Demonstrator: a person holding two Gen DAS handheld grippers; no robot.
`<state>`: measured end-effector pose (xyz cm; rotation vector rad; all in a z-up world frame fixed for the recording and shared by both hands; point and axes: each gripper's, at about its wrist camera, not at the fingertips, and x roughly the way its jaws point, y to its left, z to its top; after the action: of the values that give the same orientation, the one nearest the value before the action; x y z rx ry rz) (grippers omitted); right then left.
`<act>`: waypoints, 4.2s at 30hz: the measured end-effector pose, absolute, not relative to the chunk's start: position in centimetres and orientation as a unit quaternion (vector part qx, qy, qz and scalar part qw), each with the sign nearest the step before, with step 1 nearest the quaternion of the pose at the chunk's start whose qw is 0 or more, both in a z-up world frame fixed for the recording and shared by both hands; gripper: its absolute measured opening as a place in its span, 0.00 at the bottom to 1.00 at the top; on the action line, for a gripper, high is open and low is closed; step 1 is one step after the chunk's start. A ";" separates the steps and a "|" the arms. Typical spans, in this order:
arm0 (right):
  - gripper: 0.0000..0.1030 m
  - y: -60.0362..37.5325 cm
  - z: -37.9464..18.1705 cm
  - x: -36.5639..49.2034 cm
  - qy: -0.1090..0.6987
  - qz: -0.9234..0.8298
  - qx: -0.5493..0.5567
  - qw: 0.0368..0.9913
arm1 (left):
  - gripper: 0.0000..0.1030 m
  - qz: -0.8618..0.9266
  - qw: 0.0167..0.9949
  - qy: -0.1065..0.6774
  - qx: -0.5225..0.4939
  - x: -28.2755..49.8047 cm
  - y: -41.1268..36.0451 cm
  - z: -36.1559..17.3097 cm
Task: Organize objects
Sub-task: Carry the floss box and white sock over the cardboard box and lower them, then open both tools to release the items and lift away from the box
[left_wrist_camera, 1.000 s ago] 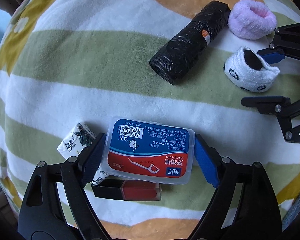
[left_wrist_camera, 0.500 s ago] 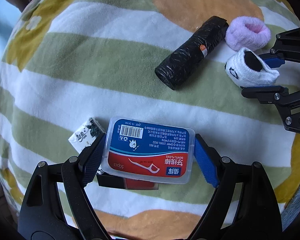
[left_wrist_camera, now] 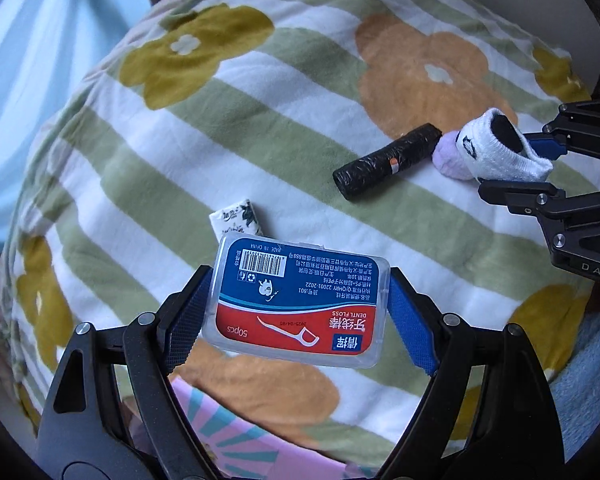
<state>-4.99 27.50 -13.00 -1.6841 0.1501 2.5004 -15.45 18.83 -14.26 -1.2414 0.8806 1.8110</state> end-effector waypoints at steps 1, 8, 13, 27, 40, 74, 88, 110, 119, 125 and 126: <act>0.30 27.4 -12.2 -4.9 0.049 0.829 -0.555 0.060 | 0.80 0.718 0.370 0.330 -0.488 -15.2 18.1 -13.5; 0.30 26.3 -8.2 -4.6 0.046 0.838 -0.541 0.049 | 0.80 0.777 0.306 0.240 -0.494 -12.2 13.8 -8.8; 0.30 25.7 -6.1 -4.1 0.072 0.837 -0.541 0.043 | 0.80 0.814 0.244 0.175 -0.497 -10.3 11.3 -6.1; 0.30 23.1 -3.8 -2.1 0.057 0.848 -0.527 0.017 | 0.80 0.856 0.125 0.068 -0.497 -5.4 6.4 -3.5; 0.30 18.8 -2.1 -3.7 0.010 0.858 -0.510 -0.051 | 0.80 0.872 0.043 0.028 -0.487 -2.6 0.9 -1.7; 0.30 -9.3 -15.3 -16.2 -0.195 0.717 -0.566 -0.356 | 0.80 0.773 -0.197 -0.155 -0.583 -1.0 -14.9 -15.6; 0.30 -12.5 -21.5 -15.9 -0.239 0.648 -0.588 -0.422 | 0.80 0.740 -0.191 -0.153 -0.627 -1.9 -13.5 -20.6; 0.99 -11.0 -18.1 -14.7 -0.215 0.663 -0.575 -0.428 | 1.00 0.772 -0.175 -0.145 -0.594 -0.5 -12.6 -17.3; 0.99 -9.6 -13.8 -13.4 -0.195 0.697 -0.558 -0.406 | 1.00 0.791 -0.165 -0.136 -0.574 1.1 -12.5 -14.8; 0.99 -7.1 -9.4 -12.1 -0.168 0.734 -0.545 -0.370 | 1.00 0.810 -0.146 -0.113 -0.557 1.9 -12.3 -11.7; 0.99 -6.6 -8.6 -11.8 -0.162 0.740 -0.543 -0.363 | 1.00 0.814 -0.140 -0.107 -0.553 2.0 -12.2 -11.0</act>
<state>-11.84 -6.57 -8.65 -2.2646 -0.6740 3.0825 2.04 -12.22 -11.01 -1.9127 -0.3710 2.8131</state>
